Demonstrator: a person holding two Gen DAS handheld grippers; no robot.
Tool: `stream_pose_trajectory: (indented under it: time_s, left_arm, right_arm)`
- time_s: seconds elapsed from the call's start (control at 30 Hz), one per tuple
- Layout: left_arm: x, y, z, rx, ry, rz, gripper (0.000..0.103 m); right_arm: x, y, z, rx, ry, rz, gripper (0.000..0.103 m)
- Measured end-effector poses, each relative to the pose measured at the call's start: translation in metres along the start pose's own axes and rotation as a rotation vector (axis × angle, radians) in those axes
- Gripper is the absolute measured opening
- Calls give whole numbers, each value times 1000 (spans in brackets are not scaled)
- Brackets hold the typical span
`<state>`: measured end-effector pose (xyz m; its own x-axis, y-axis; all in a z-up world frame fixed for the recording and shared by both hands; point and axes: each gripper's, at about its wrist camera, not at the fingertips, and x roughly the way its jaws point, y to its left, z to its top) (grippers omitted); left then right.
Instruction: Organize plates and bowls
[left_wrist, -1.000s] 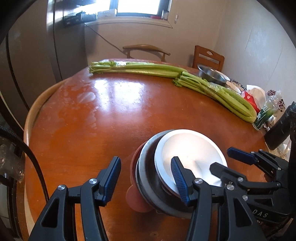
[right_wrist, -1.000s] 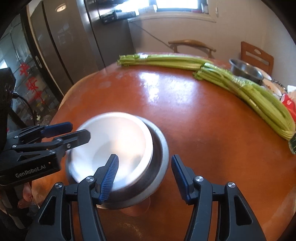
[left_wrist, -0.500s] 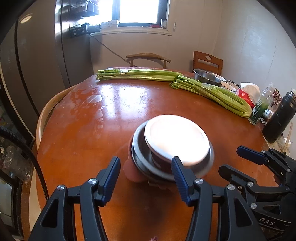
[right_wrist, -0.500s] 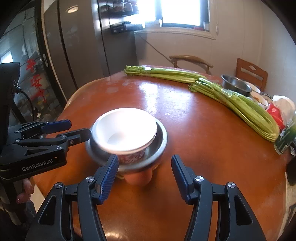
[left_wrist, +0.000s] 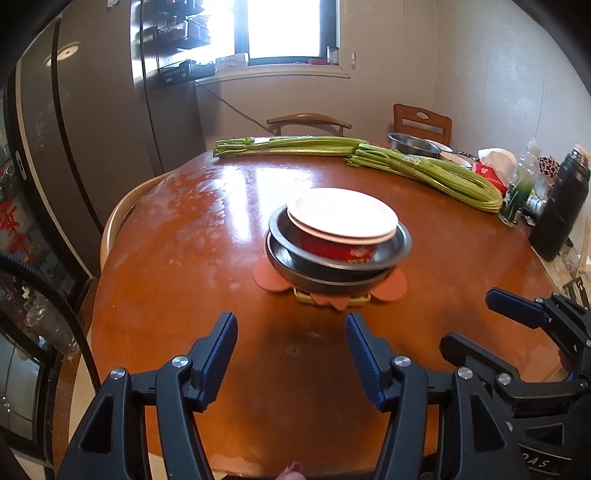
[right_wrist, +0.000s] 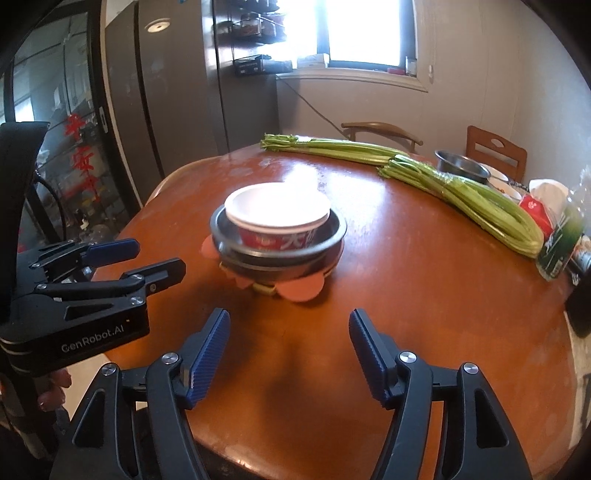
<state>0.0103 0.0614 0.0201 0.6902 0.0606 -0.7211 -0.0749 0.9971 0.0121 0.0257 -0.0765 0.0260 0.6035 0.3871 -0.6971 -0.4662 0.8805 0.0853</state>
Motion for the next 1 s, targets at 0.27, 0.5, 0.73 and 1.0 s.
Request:
stream_pose_trajectory:
  time_s: [0.27, 0.5, 0.73, 1.0]
  left_arm:
    - [-10, 0, -12, -11, -20, 6, 61]
    - [-11, -3, -19, 0, -19, 5, 61]
    - [-13, -5, -24, 3, -16, 5, 61]
    - [-14, -7, -25, 14, -15, 6, 61]
  right_arm:
    - [-13, 5, -15, 13, -23, -8, 69]
    - [-19, 9, -23, 18, -28, -14, 69]
    - [-21, 12, -23, 12, -27, -10, 69]
    - [-24, 14, -24, 8, -27, -12, 69]
